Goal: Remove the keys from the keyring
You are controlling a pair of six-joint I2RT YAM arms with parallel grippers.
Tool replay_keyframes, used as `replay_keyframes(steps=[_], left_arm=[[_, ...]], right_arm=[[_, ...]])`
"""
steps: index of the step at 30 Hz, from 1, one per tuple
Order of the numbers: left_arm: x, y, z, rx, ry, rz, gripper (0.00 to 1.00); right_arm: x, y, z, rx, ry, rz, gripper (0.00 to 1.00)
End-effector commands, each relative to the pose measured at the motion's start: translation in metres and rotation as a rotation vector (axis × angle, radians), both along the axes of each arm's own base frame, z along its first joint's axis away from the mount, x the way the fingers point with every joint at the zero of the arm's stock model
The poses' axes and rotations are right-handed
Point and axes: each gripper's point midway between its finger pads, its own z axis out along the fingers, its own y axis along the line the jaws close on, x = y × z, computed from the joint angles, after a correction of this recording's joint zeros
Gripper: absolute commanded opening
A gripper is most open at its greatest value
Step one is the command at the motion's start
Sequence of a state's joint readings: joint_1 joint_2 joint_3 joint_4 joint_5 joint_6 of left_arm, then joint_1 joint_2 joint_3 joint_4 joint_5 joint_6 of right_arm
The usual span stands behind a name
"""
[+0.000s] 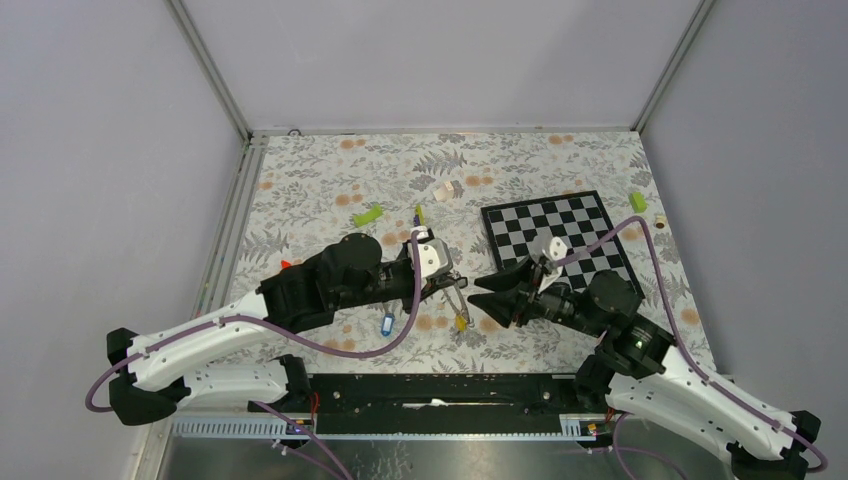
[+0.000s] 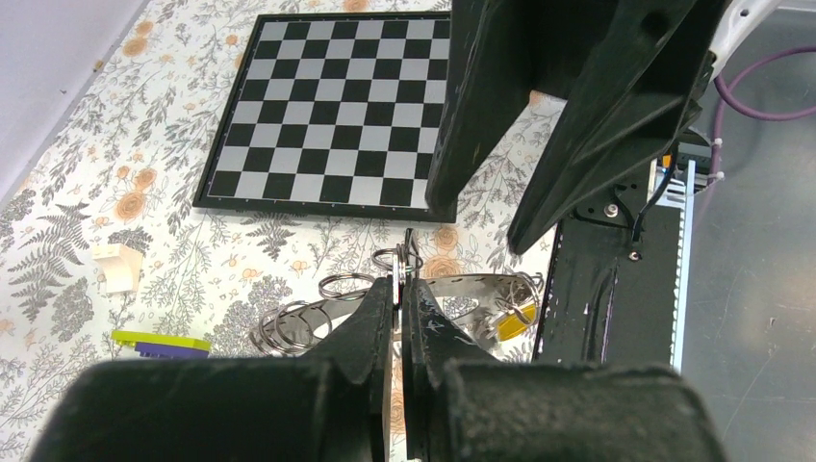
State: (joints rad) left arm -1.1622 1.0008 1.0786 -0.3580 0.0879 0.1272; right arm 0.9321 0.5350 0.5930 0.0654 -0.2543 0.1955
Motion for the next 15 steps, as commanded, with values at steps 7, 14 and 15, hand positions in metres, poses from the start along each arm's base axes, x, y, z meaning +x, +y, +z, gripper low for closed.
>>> replay_keyframes(steps=[7, 14, 15], left_arm=[[-0.011, 0.0, 0.05, -0.126, -0.077, -0.074, 0.0], [-0.022, -0.002, 0.053, -0.136, -0.073, -0.139, 0.0], [-0.023, -0.003, 0.052, -0.137, -0.072, -0.145, 0.0]], right_arm=[[-0.017, -0.009, 0.018, 0.025, -0.171, 0.067, 0.52], [-0.018, 0.0, 0.009, -0.001, -0.202, 0.12, 0.54], [-0.018, 0.001, 0.008, -0.008, -0.207, 0.124, 0.54]])
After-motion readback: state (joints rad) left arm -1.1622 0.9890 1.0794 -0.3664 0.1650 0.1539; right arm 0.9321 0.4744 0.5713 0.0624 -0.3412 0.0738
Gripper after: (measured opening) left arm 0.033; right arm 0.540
